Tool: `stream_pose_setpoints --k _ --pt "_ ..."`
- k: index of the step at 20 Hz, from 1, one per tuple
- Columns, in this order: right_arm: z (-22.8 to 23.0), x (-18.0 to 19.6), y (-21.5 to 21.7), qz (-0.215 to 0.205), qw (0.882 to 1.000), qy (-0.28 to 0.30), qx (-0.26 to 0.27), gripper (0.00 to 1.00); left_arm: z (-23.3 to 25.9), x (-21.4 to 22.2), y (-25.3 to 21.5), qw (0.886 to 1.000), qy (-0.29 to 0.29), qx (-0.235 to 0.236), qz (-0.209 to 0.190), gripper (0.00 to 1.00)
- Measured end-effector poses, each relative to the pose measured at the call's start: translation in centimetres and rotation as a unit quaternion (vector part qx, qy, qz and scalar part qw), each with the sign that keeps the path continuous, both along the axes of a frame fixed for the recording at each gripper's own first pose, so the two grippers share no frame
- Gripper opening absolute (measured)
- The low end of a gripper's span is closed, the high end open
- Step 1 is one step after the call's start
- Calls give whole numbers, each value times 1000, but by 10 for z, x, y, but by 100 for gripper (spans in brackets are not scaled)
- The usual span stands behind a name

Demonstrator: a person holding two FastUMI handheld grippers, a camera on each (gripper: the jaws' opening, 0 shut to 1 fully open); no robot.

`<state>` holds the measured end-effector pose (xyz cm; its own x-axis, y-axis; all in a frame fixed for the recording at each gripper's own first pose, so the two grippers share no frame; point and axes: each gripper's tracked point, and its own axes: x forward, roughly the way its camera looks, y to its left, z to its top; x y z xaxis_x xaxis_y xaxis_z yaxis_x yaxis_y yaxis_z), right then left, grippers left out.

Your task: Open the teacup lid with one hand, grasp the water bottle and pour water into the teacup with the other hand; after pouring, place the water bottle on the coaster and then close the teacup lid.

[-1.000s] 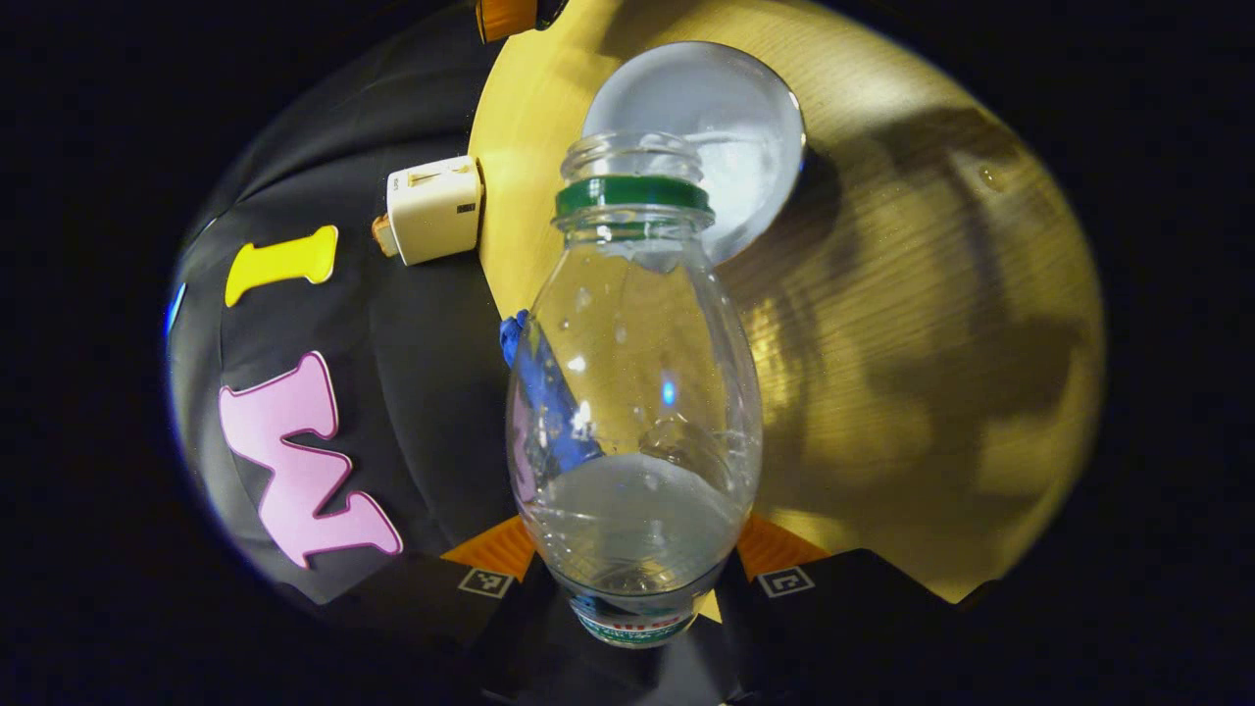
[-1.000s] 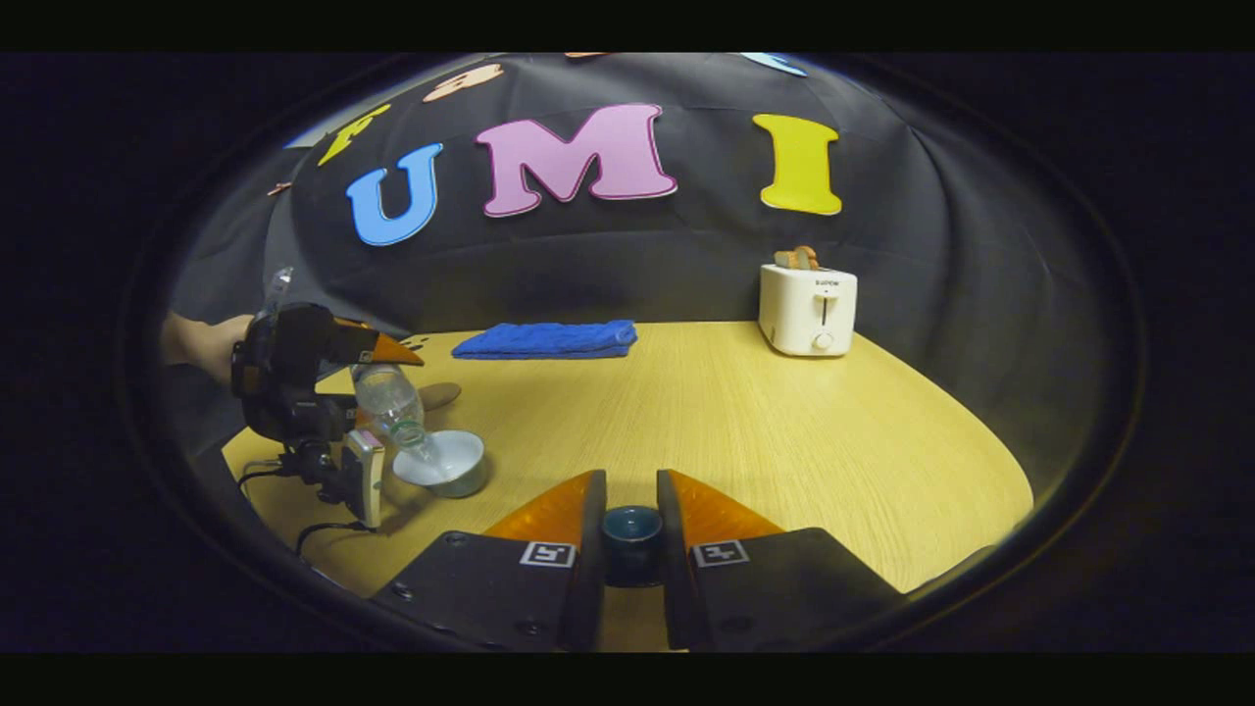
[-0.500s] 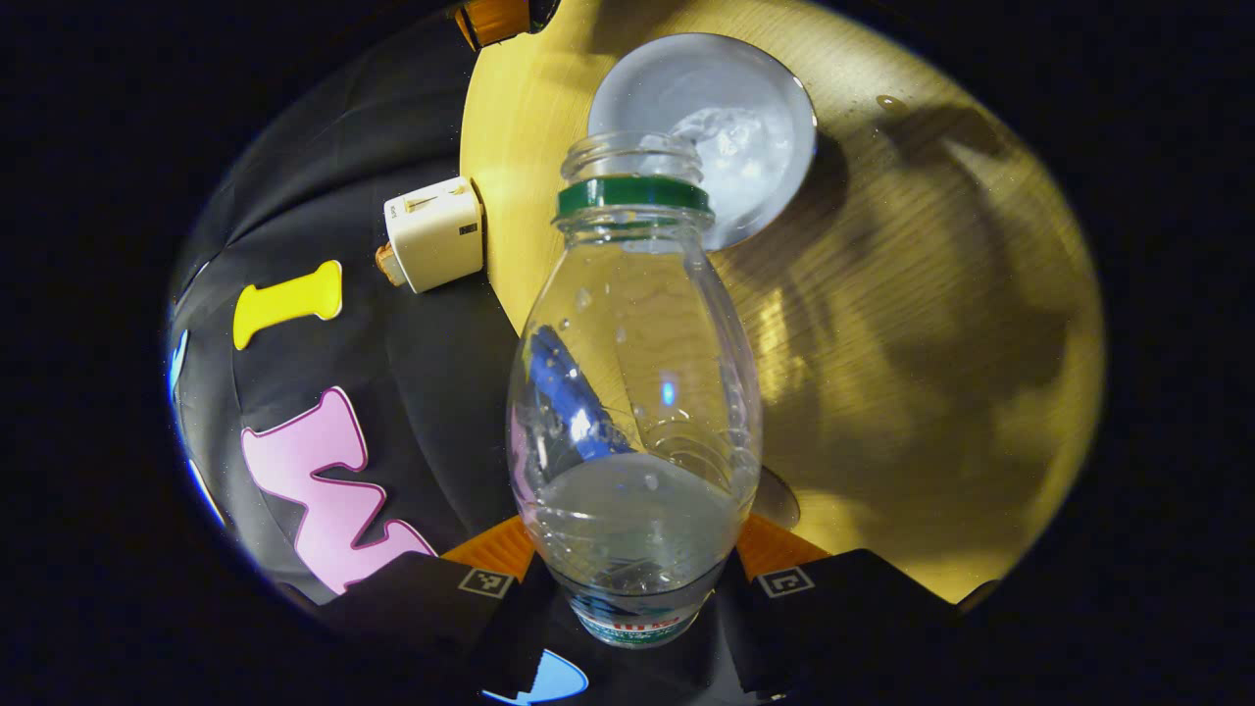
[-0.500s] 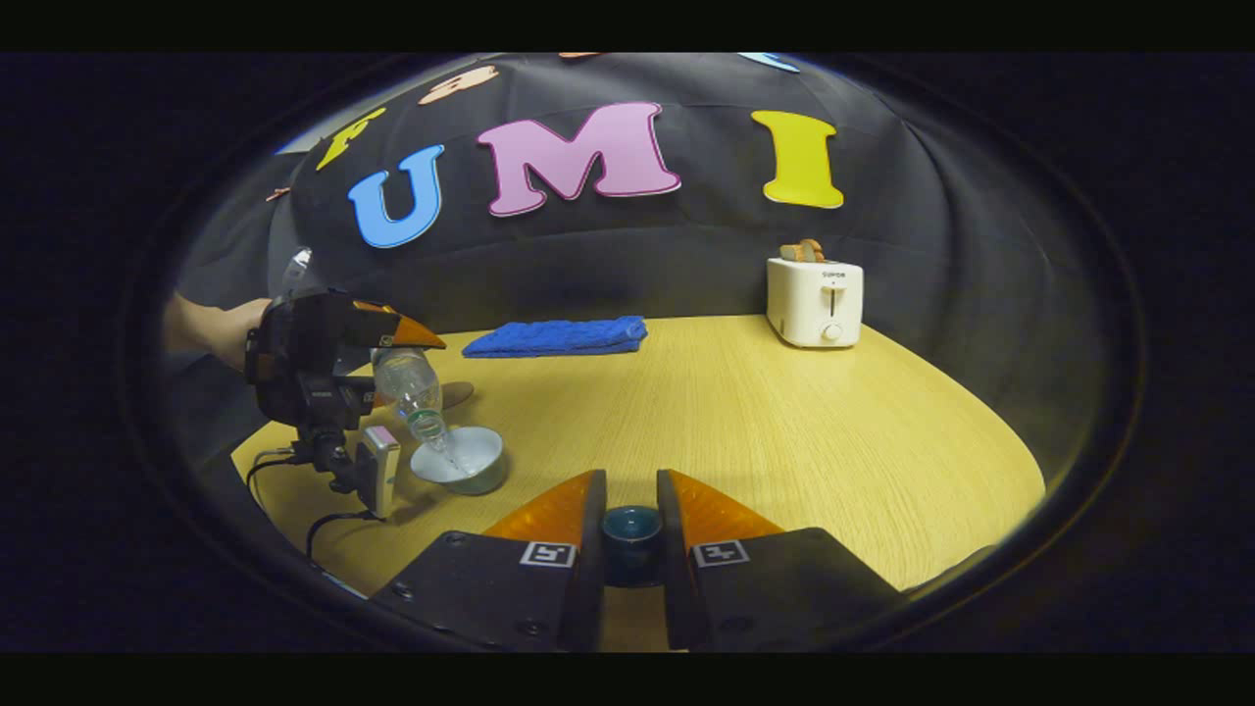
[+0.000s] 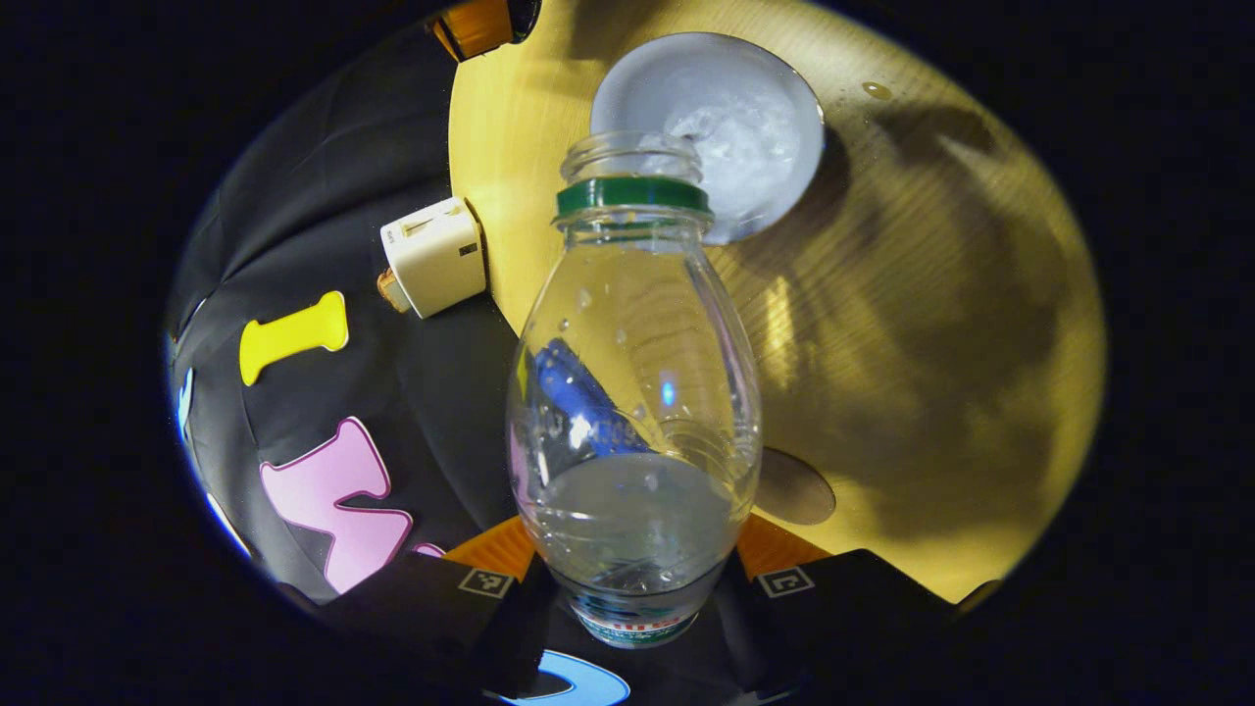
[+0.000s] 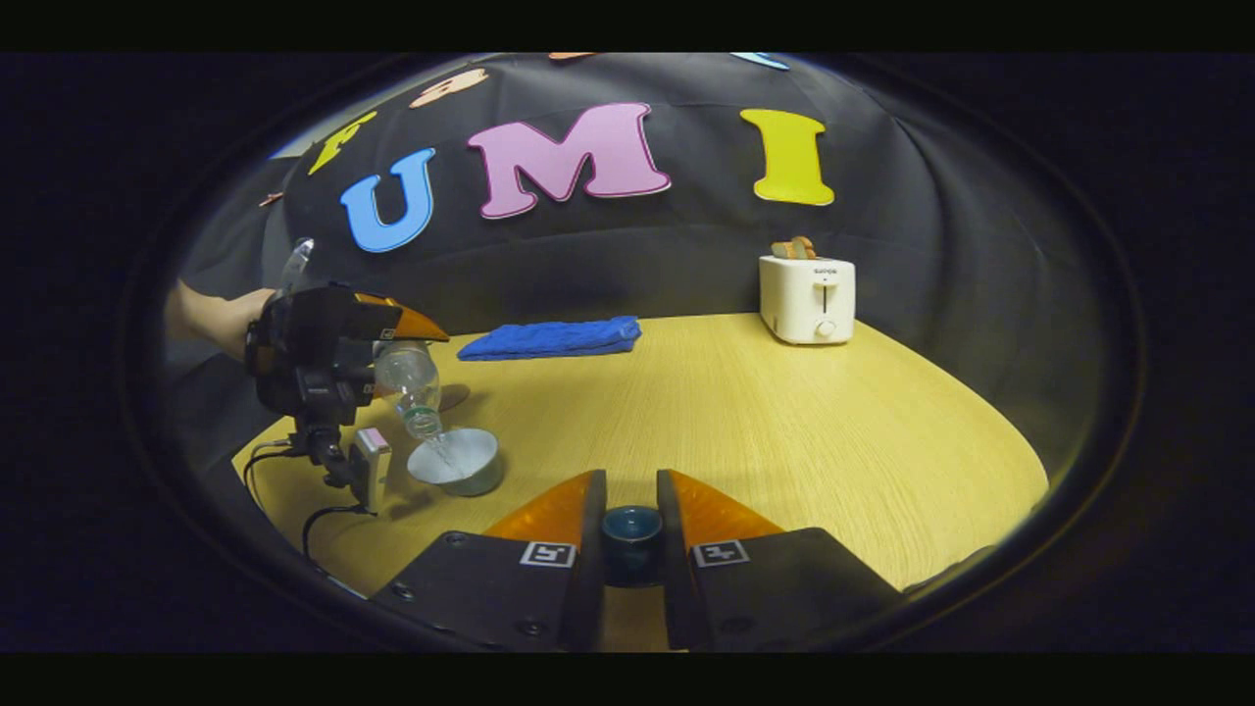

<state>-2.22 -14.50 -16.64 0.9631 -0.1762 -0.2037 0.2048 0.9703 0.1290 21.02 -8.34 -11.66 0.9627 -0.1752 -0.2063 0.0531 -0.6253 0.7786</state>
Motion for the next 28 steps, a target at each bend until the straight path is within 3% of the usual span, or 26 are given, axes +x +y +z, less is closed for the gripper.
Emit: stream_pose_setpoints --k 1,4,5,7,10,13,15,17,18,20,22,23,28 --pt "-1 0 1 1 1000 1 0 29 2 0 0 1000 0 1 -1 75" --pt "0 -2 2 2 1000 1 0 29 3 0 -2 1000 -2 10 -7 75" --pt "0 -1 2 3 1000 0 1 34 4 0 -2 1000 -3 16 -7 75" --pt "0 -2 3 2 1000 0 3 24 6 2 -2 1000 -4 24 -8 75" --pt "-1 0 3 -1 1000 -1 9 24 10 5 0 999 -7 36 -7 75" --pt "3 0 4 -3 1000 -7 14 34 10 3 -2 999 -10 46 -9 75" --pt "3 -3 4 -4 1000 -9 14 29 12 3 -2 998 -14 55 -12 75" --pt "4 -5 4 -6 1000 -12 19 34 14 3 -3 998 -19 63 -15 75" --pt "4 -7 3 -8 1000 -14 22 24 16 3 -5 997 -22 66 -18 75" --pt "6 -9 3 -10 999 -17 28 29 17 0 -6 997 -27 72 -22 75" --pt "9 -12 4 -13 999 -23 32 29 16 -7 -4 996 -31 80 -23 75" --pt "11 -13 5 -14 999 -27 33 24 16 -10 -2 996 -33 83 -23 75" --pt "16 -15 10 -13 999 -35 37 29 11 -18 -1 994 -41 101 -23 75"
